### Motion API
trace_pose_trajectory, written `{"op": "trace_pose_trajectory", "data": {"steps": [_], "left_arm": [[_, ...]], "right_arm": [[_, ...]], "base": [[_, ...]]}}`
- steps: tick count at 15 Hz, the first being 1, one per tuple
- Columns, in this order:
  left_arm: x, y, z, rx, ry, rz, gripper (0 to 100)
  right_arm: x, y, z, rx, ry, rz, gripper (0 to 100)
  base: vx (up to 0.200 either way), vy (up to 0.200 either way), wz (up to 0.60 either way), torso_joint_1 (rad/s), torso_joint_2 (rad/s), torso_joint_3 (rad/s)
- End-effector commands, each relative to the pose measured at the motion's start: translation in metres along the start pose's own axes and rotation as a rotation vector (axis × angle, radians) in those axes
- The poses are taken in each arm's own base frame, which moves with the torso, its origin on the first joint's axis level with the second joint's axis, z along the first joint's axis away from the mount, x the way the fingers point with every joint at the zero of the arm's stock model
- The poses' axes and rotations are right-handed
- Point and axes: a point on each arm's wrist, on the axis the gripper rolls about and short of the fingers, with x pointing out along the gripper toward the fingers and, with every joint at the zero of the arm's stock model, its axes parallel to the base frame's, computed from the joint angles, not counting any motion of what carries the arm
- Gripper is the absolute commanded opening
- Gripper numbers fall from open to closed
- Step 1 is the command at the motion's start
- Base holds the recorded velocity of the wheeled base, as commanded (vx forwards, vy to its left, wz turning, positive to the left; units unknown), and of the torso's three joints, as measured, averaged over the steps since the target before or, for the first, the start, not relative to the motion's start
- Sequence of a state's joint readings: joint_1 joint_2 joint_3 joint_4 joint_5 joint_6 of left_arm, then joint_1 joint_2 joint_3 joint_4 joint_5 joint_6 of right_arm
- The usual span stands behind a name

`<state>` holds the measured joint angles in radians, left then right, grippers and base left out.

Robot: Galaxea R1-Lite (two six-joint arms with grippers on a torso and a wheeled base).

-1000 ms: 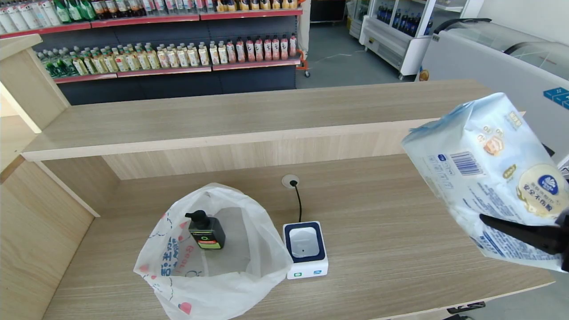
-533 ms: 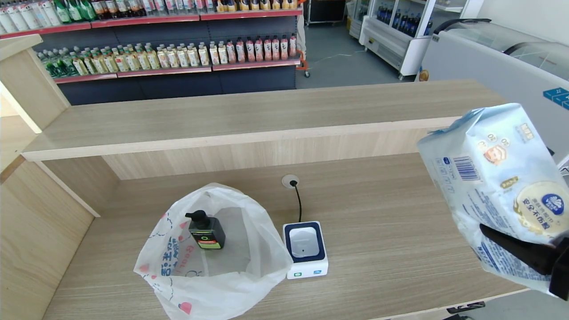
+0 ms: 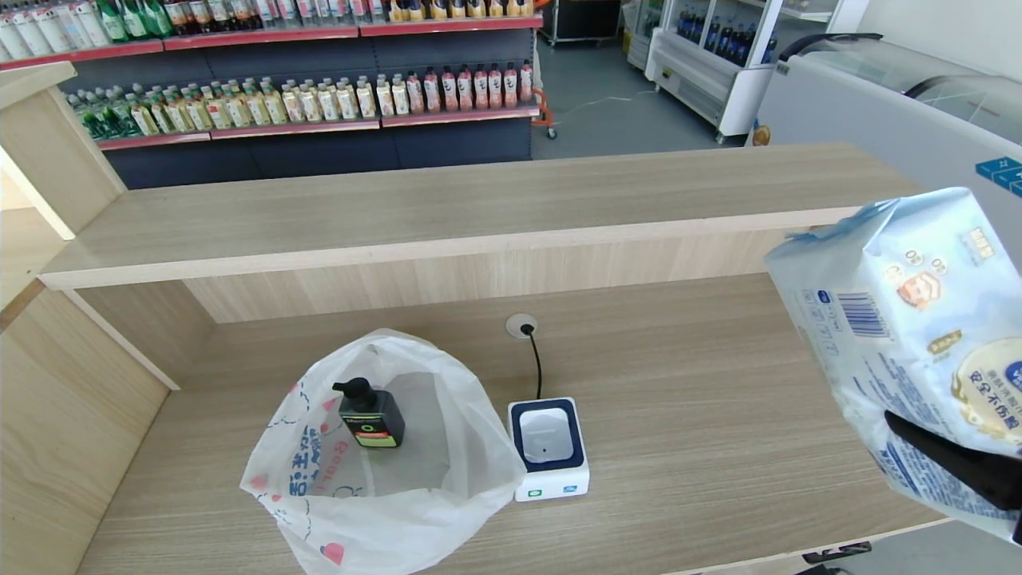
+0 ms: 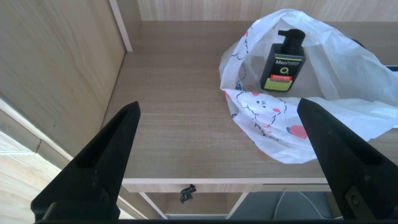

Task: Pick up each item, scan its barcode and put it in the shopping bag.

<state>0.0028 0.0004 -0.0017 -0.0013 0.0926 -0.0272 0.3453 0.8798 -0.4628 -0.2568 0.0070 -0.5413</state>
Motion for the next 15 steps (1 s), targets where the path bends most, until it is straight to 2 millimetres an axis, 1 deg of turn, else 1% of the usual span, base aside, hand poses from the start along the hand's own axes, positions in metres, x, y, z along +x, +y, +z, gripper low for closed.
{"op": "trace_pose_trajectory", "data": {"steps": [1,3,4,6,8,9,10,11,12,14,15], "left_arm": [[0.000,0.000,0.000,0.000,-0.001,0.000,100],[0.000,0.000,0.000,0.000,-0.001,0.001,100],[0.000,0.000,0.000,0.000,-0.001,0.000,100],[0.000,0.000,0.000,0.000,-0.001,0.000,100],[0.000,0.000,0.000,0.000,-0.001,0.000,100],[0.000,0.000,0.000,0.000,-0.001,0.000,100],[0.000,0.000,0.000,0.000,-0.001,0.000,100],[0.000,0.000,0.000,0.000,-0.001,0.000,100],[0.000,0.000,0.000,0.000,-0.001,0.001,100],[0.000,0.000,0.000,0.000,-0.001,0.000,100],[0.000,0.000,0.000,0.000,0.001,0.000,100]], "right_arm": [[-0.001,-0.001,-0.006,-0.118,0.060,-0.036,0],[0.000,-0.004,-0.015,-0.203,0.140,-0.060,0],[0.003,-0.007,-0.018,-0.259,0.185,-0.071,0],[0.015,-0.016,-0.024,-0.315,0.250,-0.098,0],[0.028,-0.022,-0.028,-0.378,0.195,-0.052,0],[0.038,-0.030,-0.031,-0.436,0.145,-0.009,0],[0.046,-0.041,-0.037,-0.529,0.110,0.013,0],[0.050,-0.050,-0.041,-0.619,0.064,0.050,0],[0.055,-0.052,-0.045,-0.675,0.025,0.099,0],[0.060,-0.055,-0.050,-0.758,0.019,0.121,0],[0.059,-0.057,-0.054,-0.792,0.038,0.117,0]], "base": [[0.000,0.000,0.60,0.002,0.00,0.002],[0.000,0.000,0.60,-0.002,0.00,0.005],[0.000,0.000,0.00,0.000,0.00,0.000],[0.000,0.000,0.00,0.000,0.00,0.000],[0.000,0.000,0.00,0.000,0.00,0.000],[0.000,0.000,0.00,0.000,0.00,0.000],[0.000,0.000,0.00,0.000,0.00,0.000],[0.000,0.000,0.00,0.000,0.00,0.000],[0.000,0.000,0.00,0.000,0.00,0.000],[0.000,0.000,0.00,0.000,0.00,0.000],[0.000,0.000,0.00,0.000,0.00,0.000]]}}
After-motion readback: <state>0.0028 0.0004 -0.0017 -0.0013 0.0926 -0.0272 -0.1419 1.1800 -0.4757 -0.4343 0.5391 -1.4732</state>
